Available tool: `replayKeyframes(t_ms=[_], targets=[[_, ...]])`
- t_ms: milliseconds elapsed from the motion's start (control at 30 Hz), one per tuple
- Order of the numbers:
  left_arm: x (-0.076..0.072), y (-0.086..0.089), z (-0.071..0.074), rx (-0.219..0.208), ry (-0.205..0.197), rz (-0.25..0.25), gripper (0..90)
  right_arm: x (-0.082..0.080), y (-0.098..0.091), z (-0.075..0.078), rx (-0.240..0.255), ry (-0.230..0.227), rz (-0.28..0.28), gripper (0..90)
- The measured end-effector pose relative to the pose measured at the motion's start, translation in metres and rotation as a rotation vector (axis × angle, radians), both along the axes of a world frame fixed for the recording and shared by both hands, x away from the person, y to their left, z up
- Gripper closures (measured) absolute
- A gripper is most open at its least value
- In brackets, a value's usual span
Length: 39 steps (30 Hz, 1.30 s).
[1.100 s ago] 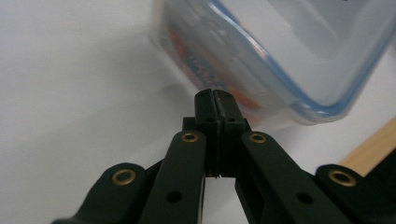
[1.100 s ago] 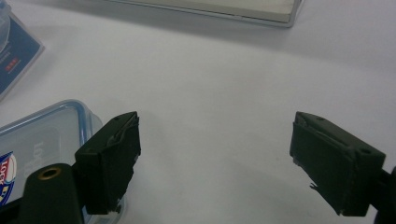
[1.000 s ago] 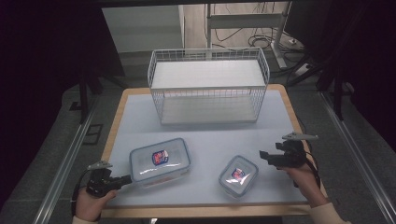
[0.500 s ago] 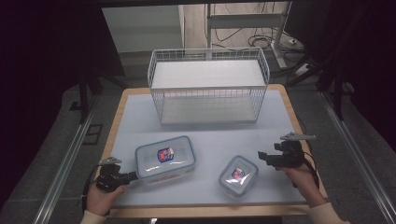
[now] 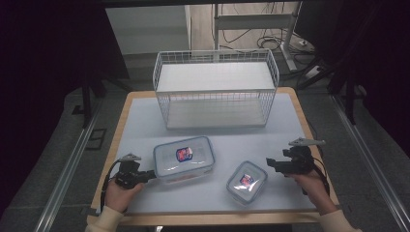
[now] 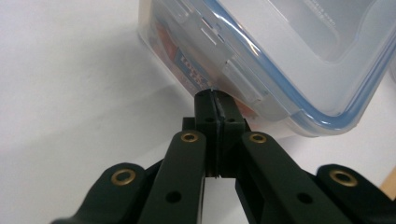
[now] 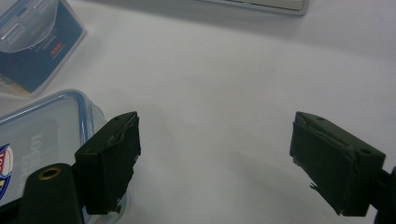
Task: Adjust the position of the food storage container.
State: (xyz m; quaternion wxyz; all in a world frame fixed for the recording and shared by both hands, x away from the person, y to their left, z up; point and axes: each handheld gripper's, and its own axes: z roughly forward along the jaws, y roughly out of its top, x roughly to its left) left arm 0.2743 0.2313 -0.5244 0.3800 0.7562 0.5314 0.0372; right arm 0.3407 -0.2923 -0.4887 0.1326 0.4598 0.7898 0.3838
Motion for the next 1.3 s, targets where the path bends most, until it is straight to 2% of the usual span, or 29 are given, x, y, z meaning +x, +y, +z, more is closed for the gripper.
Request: replayKeyframes(t_ms=[400, 667, 1000, 1167, 1233, 1300], targets=[[0.026, -0.026, 0.004, 0.009, -0.004, -0.036, 89.8, 0.001, -0.001, -0.002, -0.007, 0.015, 0.005, 16.2], [0.037, -0.040, 0.005, 0.000, -0.005, -0.054, 89.8, 0.002, -0.001, -0.003, -0.006, 0.021, 0.007, 16.2], [0.056, -0.070, 0.006, -0.006, -0.015, -0.091, 89.8, 0.002, -0.002, -0.003, -0.007, 0.023, 0.006, 16.2], [0.057, -0.075, 0.007, -0.002, -0.021, -0.103, 89.8, 0.002, -0.003, -0.002, -0.005, 0.021, 0.003, 16.1], [0.053, -0.070, 0.008, -0.029, -0.025, -0.104, 89.8, 0.002, -0.004, -0.002, -0.003, 0.020, 0.000, 16.2], [0.049, -0.066, 0.011, -0.036, -0.031, -0.103, 89.8, 0.002, -0.004, -0.002, -0.002, 0.019, -0.001, 16.2]])
